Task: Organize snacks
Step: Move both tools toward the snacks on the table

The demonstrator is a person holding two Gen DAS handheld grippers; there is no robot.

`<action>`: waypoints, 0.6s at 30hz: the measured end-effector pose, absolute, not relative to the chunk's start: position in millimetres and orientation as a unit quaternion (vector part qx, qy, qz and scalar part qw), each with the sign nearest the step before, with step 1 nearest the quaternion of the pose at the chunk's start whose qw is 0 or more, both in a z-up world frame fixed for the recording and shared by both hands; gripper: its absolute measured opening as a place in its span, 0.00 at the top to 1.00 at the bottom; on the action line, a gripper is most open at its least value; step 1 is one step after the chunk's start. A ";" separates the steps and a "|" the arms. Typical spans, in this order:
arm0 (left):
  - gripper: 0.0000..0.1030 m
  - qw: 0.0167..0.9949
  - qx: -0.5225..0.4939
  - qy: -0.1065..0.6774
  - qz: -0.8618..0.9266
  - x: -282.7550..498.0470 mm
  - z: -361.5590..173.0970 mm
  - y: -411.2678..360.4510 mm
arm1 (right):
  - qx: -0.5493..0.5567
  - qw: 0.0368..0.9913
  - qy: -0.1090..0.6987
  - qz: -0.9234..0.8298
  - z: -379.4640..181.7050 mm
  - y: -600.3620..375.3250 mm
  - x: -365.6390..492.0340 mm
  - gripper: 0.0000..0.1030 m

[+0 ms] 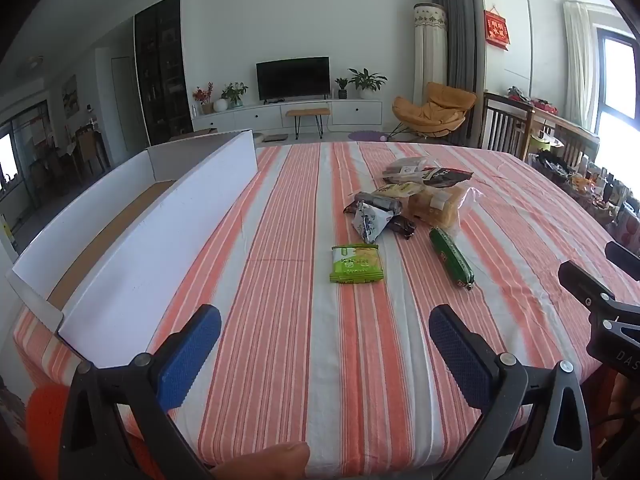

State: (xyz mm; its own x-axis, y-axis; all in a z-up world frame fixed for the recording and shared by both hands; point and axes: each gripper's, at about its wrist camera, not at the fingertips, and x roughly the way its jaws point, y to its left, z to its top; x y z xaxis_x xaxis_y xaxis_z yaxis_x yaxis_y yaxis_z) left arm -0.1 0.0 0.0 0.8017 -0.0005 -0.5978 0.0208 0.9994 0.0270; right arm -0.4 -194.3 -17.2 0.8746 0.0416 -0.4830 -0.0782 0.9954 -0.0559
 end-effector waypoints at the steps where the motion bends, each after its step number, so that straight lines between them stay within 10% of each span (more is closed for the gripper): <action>1: 0.00 0.949 0.017 0.315 -0.005 -0.3 0.2 -0.1 | -0.037 0.968 0.248 0.031 -17.4 -194.6 -0.5 0.05; 18: 0.00 0.949 0.015 0.314 -0.006 -1.2 0.5 0.1 | -0.039 0.968 0.247 0.036 -16.8 -190.1 -0.7 0.05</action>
State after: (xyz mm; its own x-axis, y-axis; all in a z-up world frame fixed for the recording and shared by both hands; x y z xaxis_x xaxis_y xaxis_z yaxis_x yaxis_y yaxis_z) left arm -1.2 0.1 0.5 0.8025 -0.0017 -0.5966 0.0202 0.9995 0.0243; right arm -0.7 -190.1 -16.8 0.8758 0.0499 -0.4801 -0.0880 0.9945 -0.0571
